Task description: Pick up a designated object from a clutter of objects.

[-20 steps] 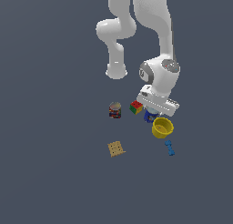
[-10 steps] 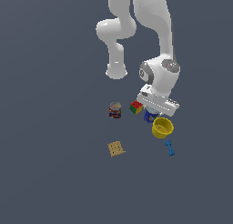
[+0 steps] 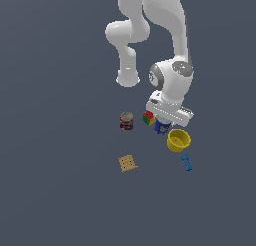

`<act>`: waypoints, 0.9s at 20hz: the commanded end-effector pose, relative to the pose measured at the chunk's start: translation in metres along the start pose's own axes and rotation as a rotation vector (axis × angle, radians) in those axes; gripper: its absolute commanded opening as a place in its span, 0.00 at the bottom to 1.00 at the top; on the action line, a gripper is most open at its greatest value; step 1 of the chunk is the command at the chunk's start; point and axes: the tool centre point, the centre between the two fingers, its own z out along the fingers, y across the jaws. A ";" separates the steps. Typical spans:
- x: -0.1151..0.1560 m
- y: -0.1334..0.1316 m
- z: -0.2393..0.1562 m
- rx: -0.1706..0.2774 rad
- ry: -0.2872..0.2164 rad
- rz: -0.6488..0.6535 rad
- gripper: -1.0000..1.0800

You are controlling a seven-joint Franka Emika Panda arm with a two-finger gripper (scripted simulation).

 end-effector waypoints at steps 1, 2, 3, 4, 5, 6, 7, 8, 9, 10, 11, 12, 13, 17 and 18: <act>0.011 0.007 -0.011 0.003 0.002 0.001 0.00; 0.016 0.011 -0.016 0.003 0.002 0.001 0.00; 0.021 0.015 -0.021 0.004 0.002 0.001 0.00; 0.026 0.020 -0.026 0.004 0.002 0.001 0.00; 0.032 0.025 -0.032 0.004 0.001 0.000 0.00; 0.038 0.030 -0.038 0.004 0.001 0.000 0.00; 0.045 0.036 -0.045 0.005 0.001 0.000 0.00; 0.052 0.041 -0.052 0.005 0.000 0.000 0.00; 0.059 0.047 -0.059 0.005 0.000 0.000 0.00; 0.067 0.054 -0.067 0.006 0.000 0.000 0.00; 0.074 0.060 -0.075 0.006 0.000 0.000 0.00; 0.082 0.067 -0.082 0.006 -0.001 0.000 0.00; 0.090 0.073 -0.090 0.006 -0.001 0.000 0.00; 0.122 0.099 -0.122 0.007 -0.001 0.000 0.00; 0.130 0.106 -0.130 0.007 -0.001 0.000 0.00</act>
